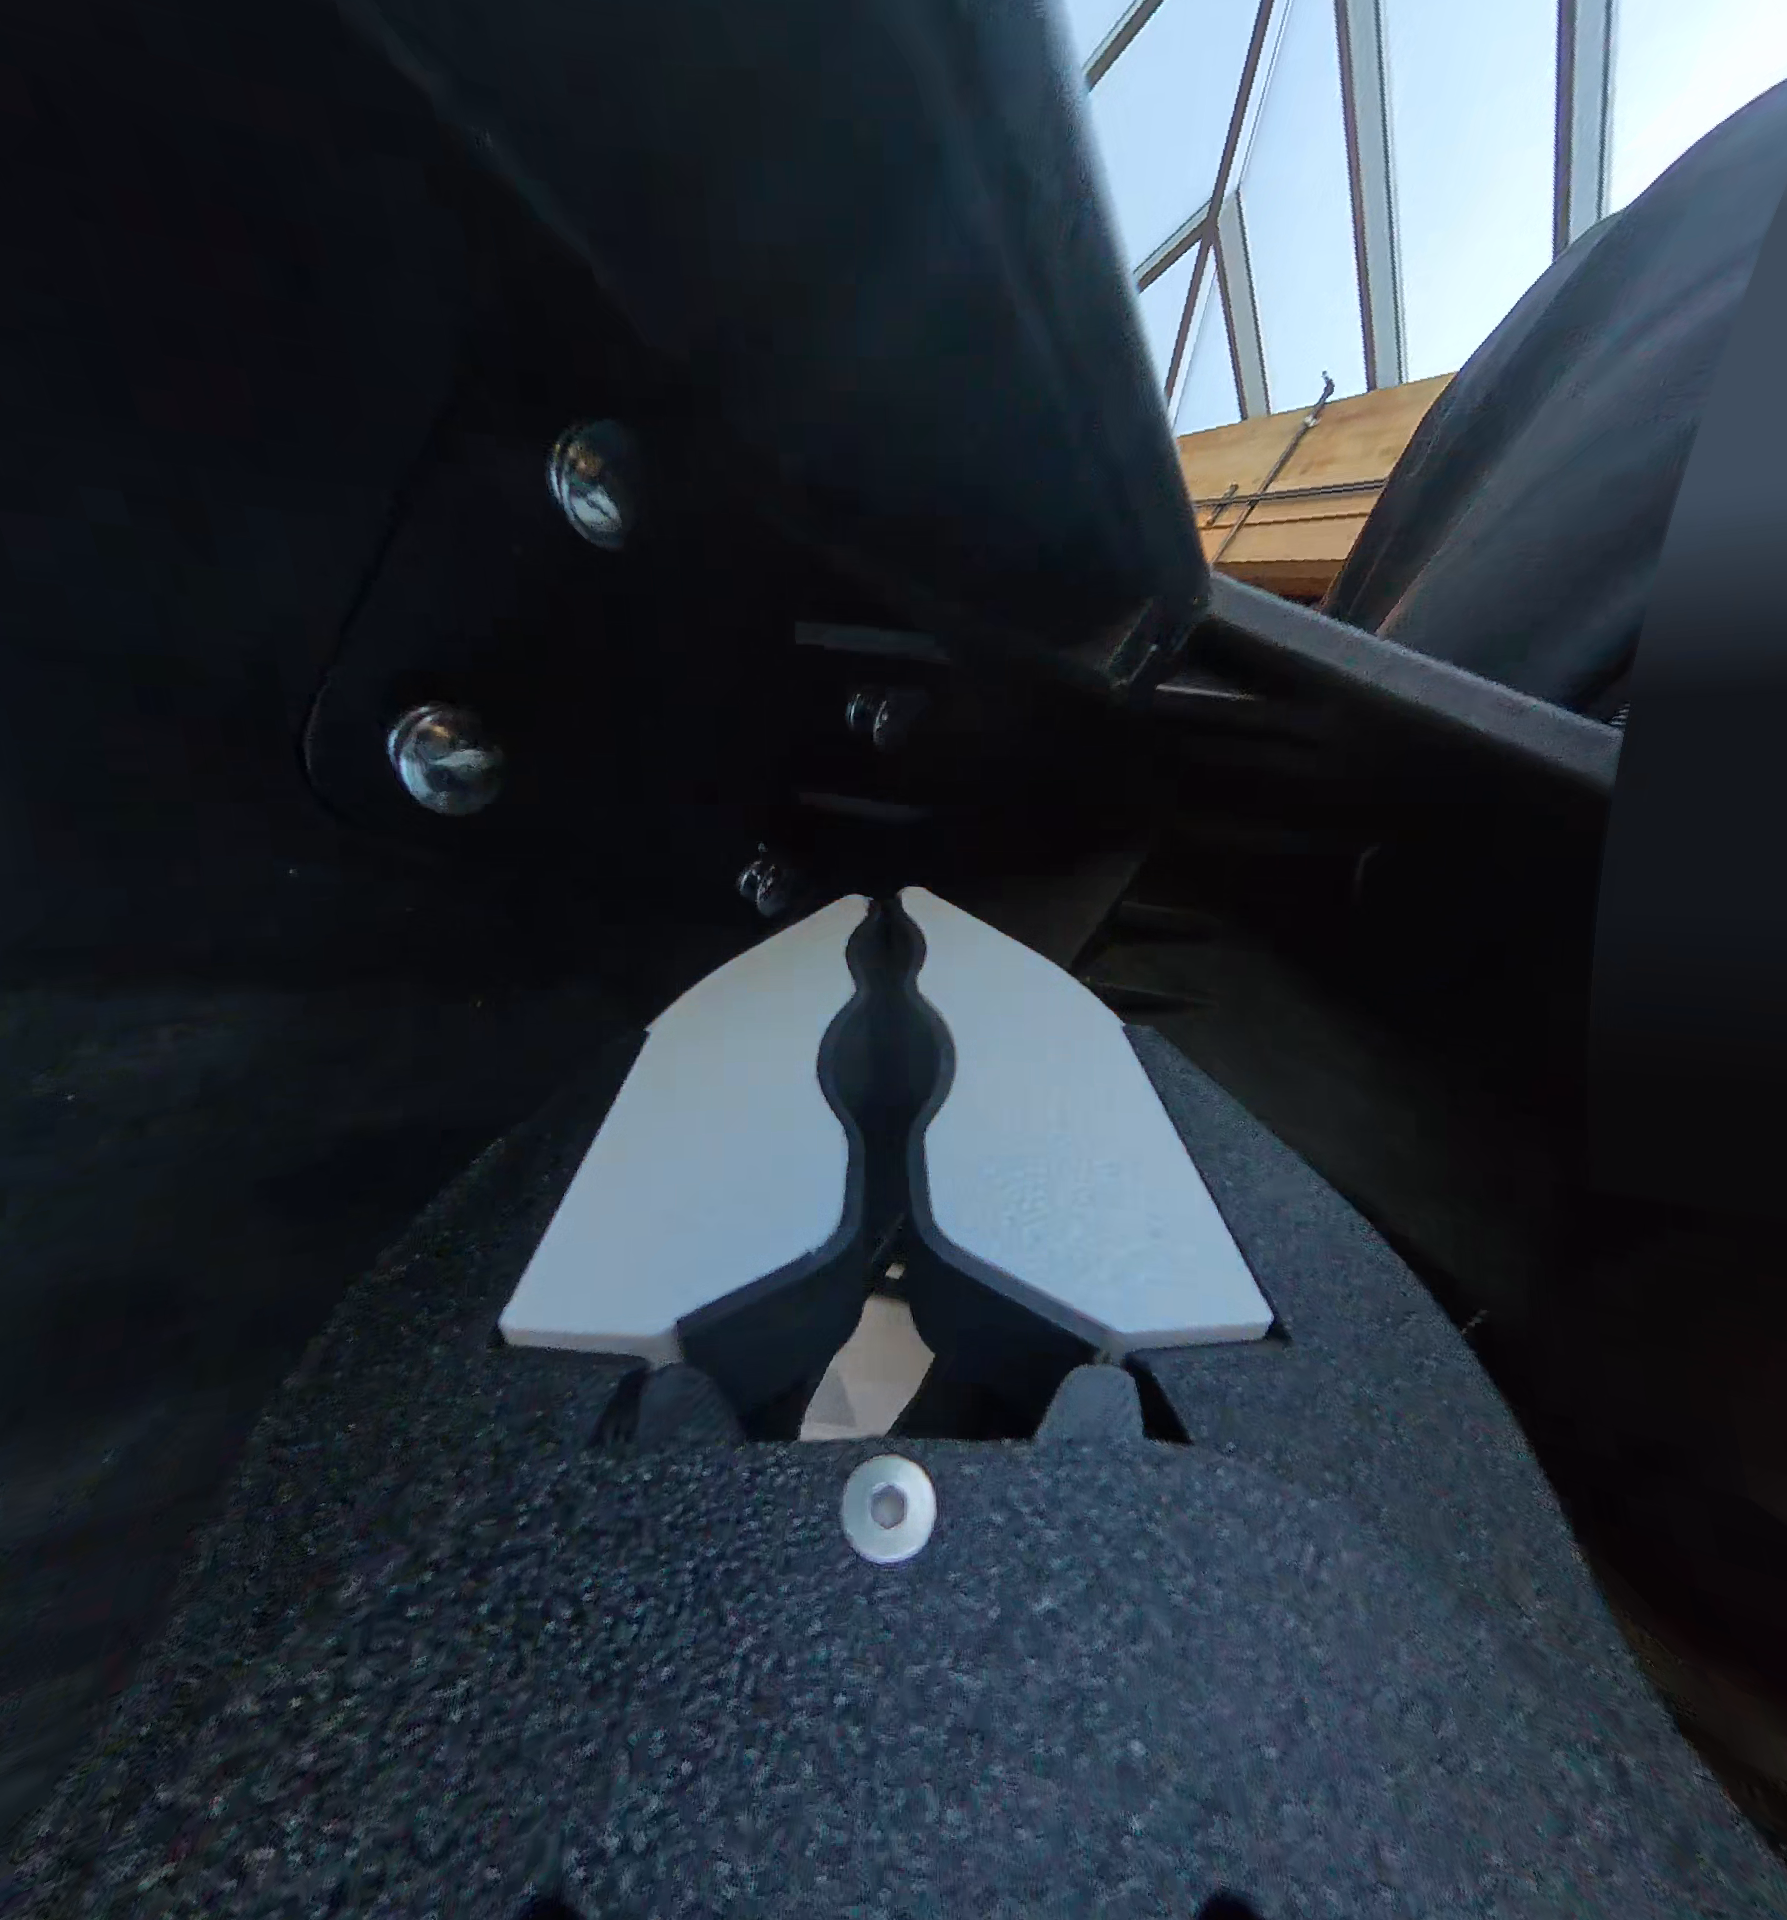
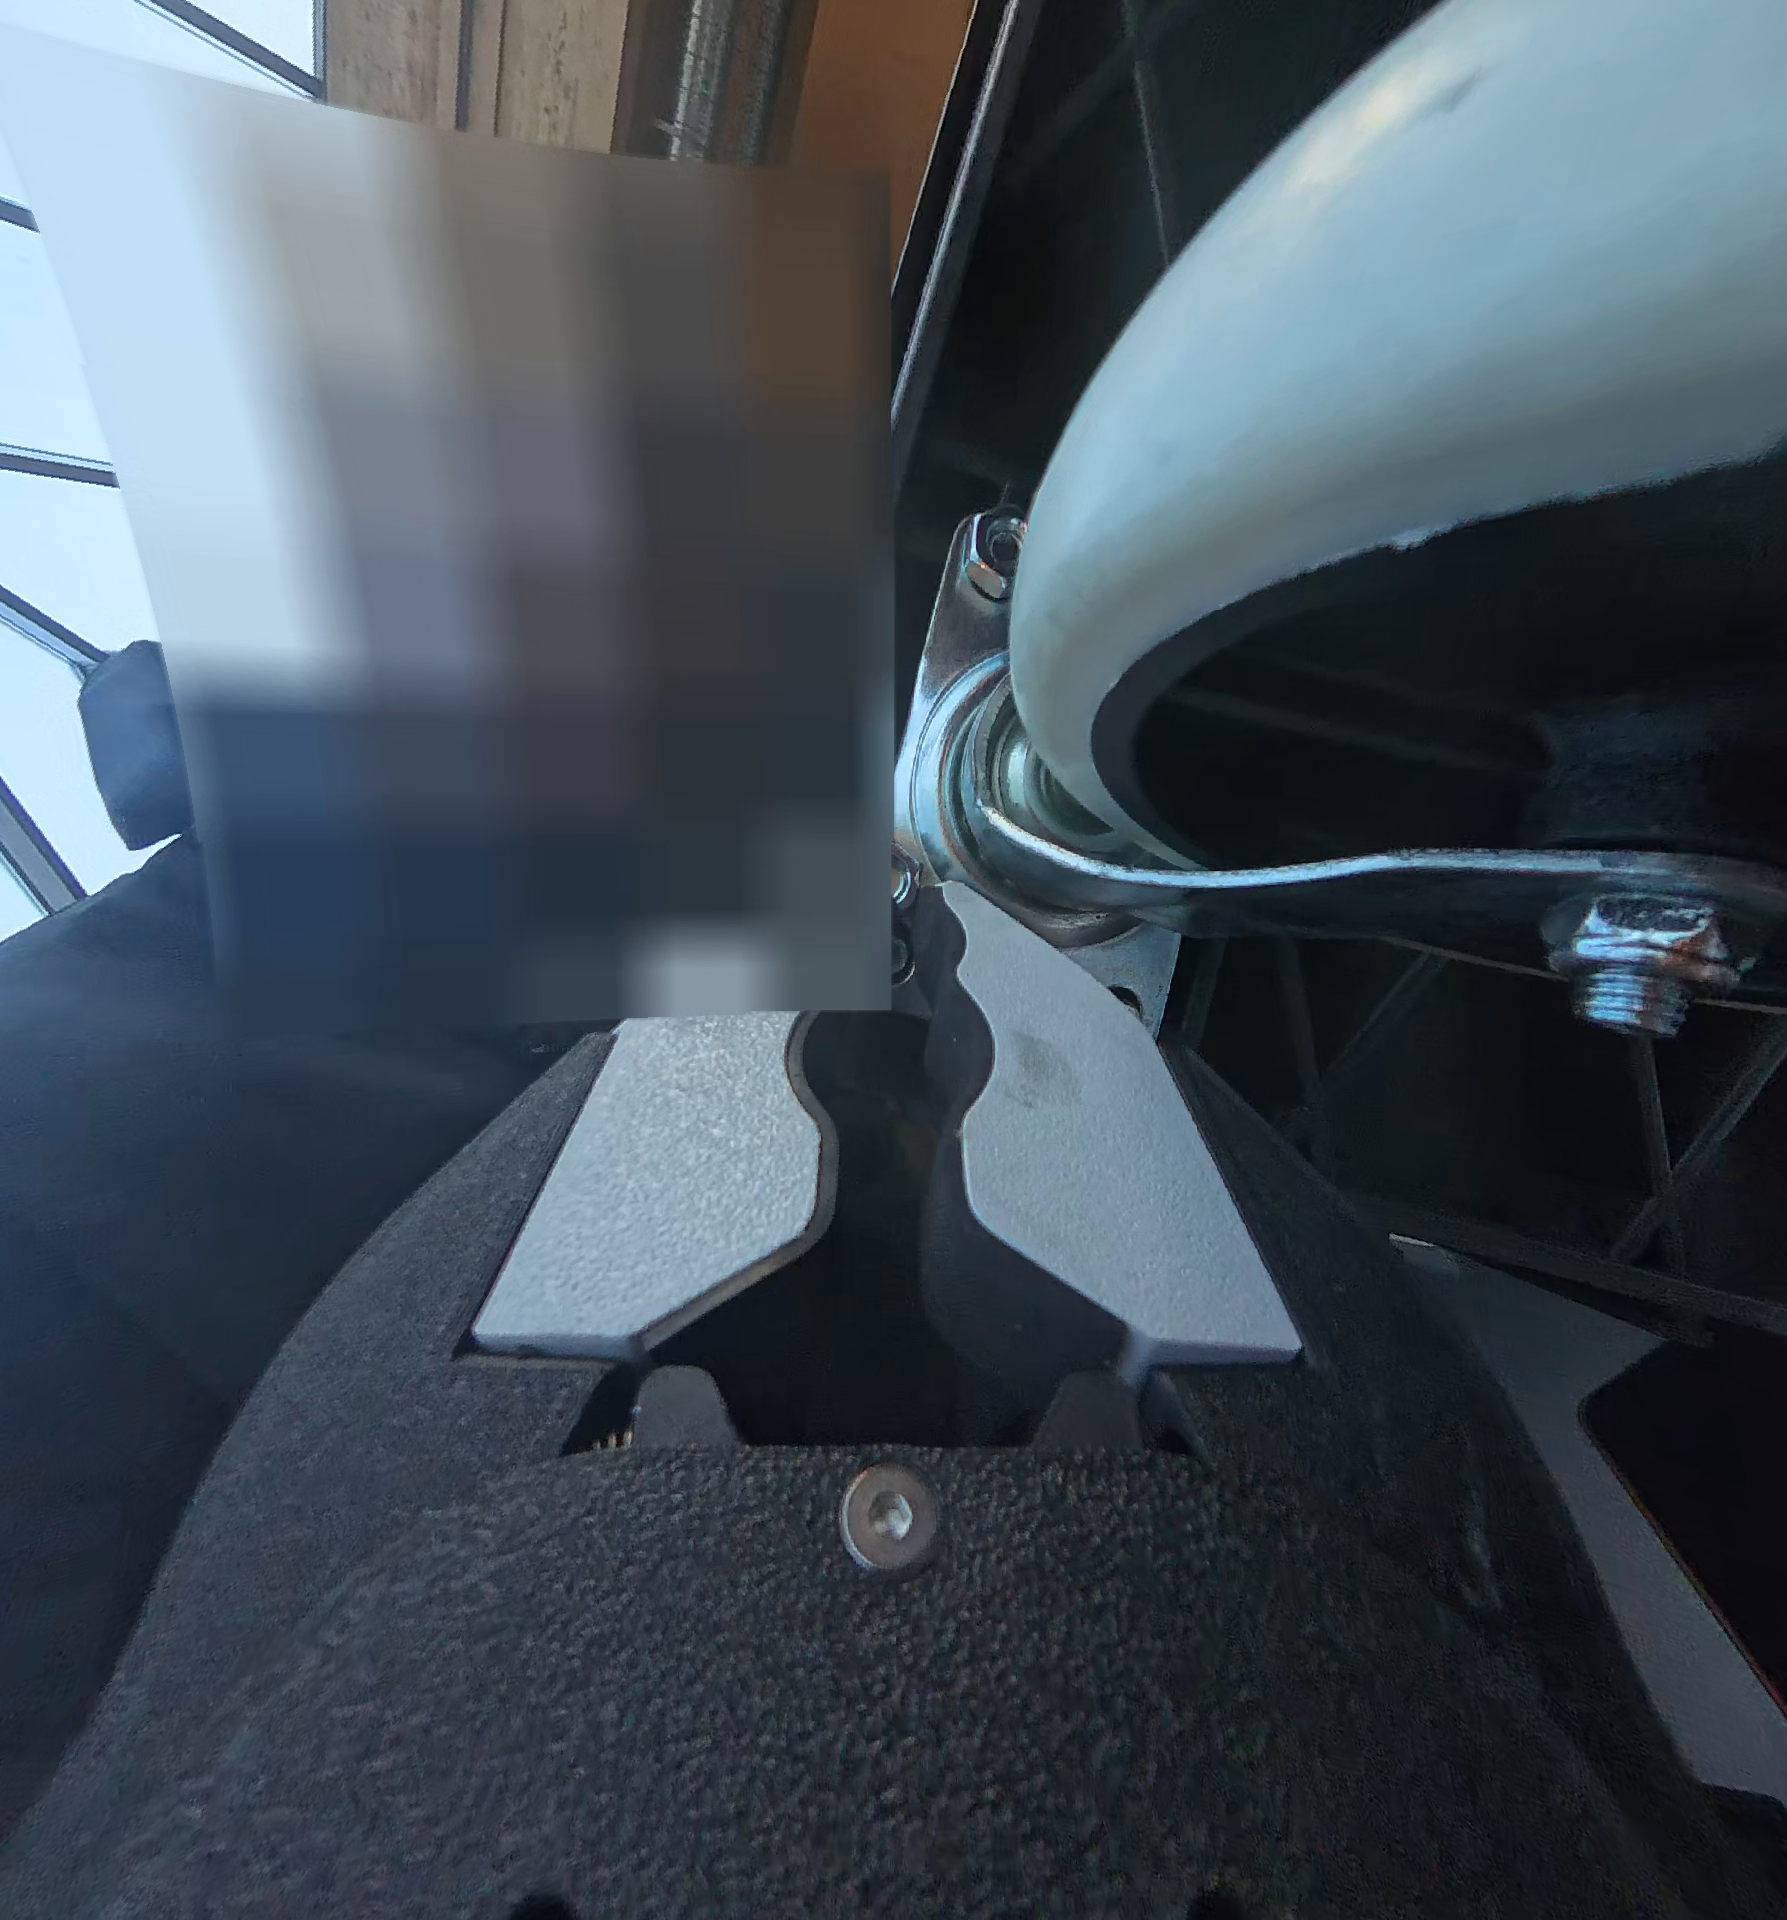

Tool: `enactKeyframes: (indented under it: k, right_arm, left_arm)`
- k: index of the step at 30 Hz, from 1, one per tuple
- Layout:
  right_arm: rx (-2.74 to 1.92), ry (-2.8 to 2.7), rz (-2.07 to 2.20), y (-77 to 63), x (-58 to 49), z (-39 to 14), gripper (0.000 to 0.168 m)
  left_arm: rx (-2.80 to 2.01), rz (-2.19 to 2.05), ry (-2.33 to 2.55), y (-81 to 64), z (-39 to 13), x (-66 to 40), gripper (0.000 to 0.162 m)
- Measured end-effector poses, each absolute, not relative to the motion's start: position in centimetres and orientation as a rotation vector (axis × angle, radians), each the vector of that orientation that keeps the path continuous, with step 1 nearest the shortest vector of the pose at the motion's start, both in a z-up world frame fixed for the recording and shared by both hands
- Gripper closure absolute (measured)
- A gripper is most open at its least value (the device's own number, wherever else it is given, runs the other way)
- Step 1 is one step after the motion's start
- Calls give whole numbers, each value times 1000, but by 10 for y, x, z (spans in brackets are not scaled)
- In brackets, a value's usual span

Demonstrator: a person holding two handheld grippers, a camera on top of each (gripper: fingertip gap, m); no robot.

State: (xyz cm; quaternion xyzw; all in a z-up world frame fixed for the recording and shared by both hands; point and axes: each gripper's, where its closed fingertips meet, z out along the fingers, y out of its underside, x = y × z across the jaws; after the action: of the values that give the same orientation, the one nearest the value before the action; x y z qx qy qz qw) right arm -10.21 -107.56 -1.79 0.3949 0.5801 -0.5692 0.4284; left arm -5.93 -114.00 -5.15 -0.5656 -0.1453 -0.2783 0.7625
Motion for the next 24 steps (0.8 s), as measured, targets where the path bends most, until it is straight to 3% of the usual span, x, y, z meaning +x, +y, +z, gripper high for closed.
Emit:
enactKeyframes:
  k: [24]
  right_arm:
    - [1057,1424,-1433,-1080,-105,-16,155]
  left_arm:
    - [-1132,-615,-164,-1109,-21,-54,162]
